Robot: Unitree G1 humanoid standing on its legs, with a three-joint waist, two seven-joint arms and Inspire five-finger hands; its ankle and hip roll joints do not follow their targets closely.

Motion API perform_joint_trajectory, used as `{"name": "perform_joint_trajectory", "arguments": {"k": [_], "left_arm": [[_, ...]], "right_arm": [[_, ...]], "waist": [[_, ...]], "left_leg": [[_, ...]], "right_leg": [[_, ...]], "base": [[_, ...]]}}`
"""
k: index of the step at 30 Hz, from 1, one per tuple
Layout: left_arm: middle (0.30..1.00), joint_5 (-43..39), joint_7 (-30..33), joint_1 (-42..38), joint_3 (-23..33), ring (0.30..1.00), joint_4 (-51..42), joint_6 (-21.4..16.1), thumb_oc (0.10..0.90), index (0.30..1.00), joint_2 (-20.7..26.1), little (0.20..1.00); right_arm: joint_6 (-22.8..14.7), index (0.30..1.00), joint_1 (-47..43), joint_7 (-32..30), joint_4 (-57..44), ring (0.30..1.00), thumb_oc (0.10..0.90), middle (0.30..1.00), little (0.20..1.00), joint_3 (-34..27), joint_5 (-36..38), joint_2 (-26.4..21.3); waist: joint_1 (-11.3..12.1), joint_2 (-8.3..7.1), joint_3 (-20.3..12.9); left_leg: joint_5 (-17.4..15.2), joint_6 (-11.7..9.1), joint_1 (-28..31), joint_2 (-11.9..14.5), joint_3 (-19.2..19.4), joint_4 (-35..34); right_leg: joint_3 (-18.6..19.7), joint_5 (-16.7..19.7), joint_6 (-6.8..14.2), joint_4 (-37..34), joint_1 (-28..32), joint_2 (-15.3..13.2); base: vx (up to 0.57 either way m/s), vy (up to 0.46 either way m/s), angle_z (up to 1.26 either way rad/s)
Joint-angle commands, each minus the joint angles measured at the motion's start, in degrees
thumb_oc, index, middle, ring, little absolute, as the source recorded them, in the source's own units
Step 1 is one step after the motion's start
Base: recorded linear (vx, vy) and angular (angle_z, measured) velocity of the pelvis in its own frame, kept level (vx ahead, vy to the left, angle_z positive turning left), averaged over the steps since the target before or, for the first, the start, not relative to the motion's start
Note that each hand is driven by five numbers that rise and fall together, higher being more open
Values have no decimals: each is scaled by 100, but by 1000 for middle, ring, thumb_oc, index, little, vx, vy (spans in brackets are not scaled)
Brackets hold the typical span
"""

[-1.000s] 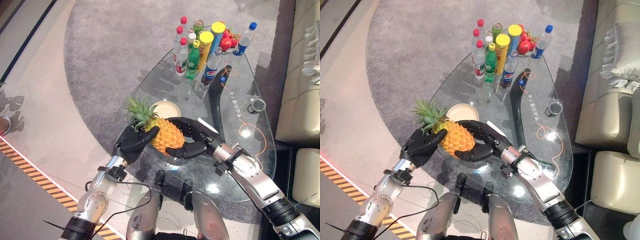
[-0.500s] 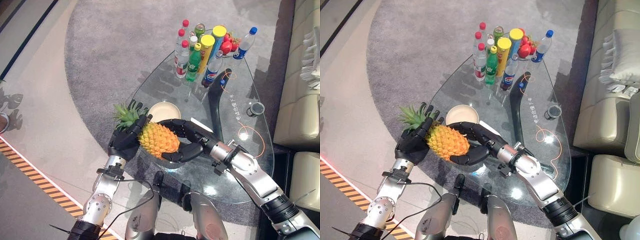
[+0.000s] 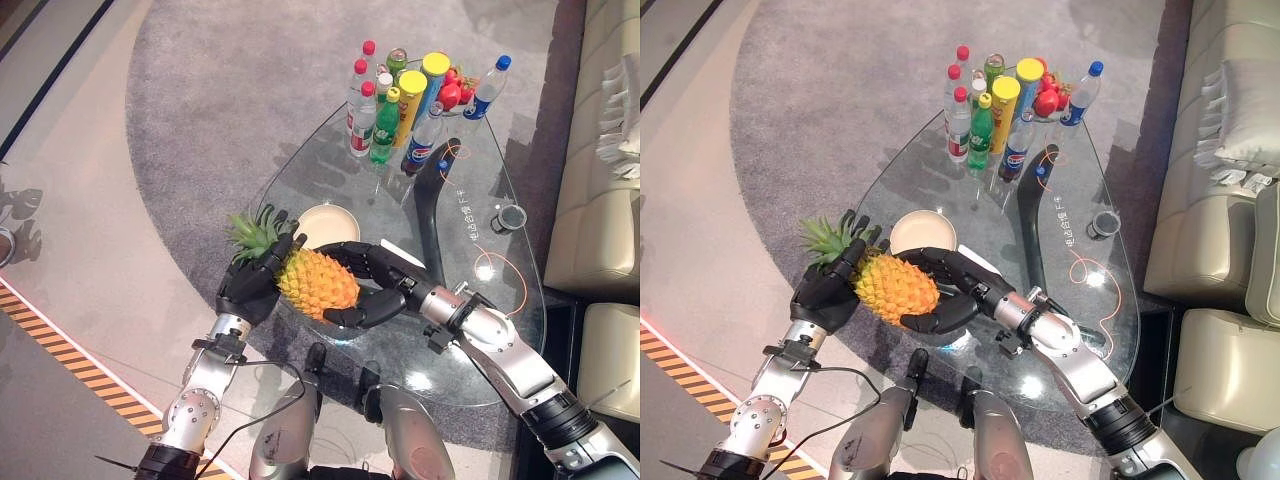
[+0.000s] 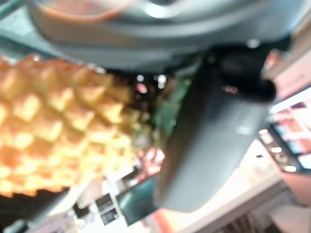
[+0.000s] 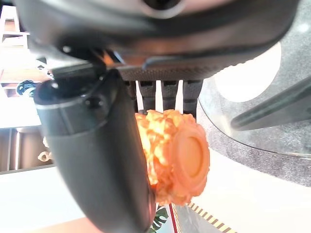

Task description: Pick up the fruit to the plate

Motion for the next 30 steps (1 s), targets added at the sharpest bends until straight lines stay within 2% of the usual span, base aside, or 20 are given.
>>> {"name": "perform_joint_trajectory", "arguments": {"k": [1, 9, 15, 22, 30], "left_arm": [[300, -304, -1109, -193, -503, 300, -1110, -165, 100, 300, -287, 200], [300, -577, -1161, -209, -442, 300, -1095, -530, 100, 300, -341, 200], [300, -822, -1388, -223, -360, 300, -1098, -588, 100, 300, -453, 200], [300, -1295, -1683, -256, -292, 300, -1134, -960, 100, 300, -595, 200], [300, -1297, -1713, -318, -280, 300, -1146, -1120, 100, 300, -667, 200]], "right_arm": [[-595, 300, -140, 363, -1031, 300, 100, 300, 200, 638, 119, 446], [-574, 300, -105, 246, -1003, 300, 100, 300, 200, 630, 62, 491], [-600, 300, -85, 223, -936, 300, 100, 300, 200, 584, 5, 569], [-597, 300, -41, 239, -874, 300, 100, 300, 200, 551, -16, 656], [-500, 300, -31, 110, -800, 300, 100, 300, 200, 570, -116, 732]], "waist": [[-62, -186, -579], [-69, -216, -579], [-58, -246, -568], [-67, -283, -567], [-54, -317, -572]], "left_leg": [[-576, 171, 1, -329, -9, 627], [-609, 186, 31, -333, 75, 614], [-625, 189, 32, -329, 129, 610], [-643, 182, 65, -315, 168, 590], [-651, 170, 68, -301, 194, 591]], "right_leg": [[344, 325, 163, -799, 606, 141], [311, 350, 186, -834, 610, 114], [273, 362, 193, -856, 614, 95], [266, 367, 189, -882, 638, 92], [231, 361, 190, -884, 655, 74]], "base": [[0, 0, 0], [0, 0, 0], [0, 0, 0], [0, 0, 0], [0, 0, 0]]}}
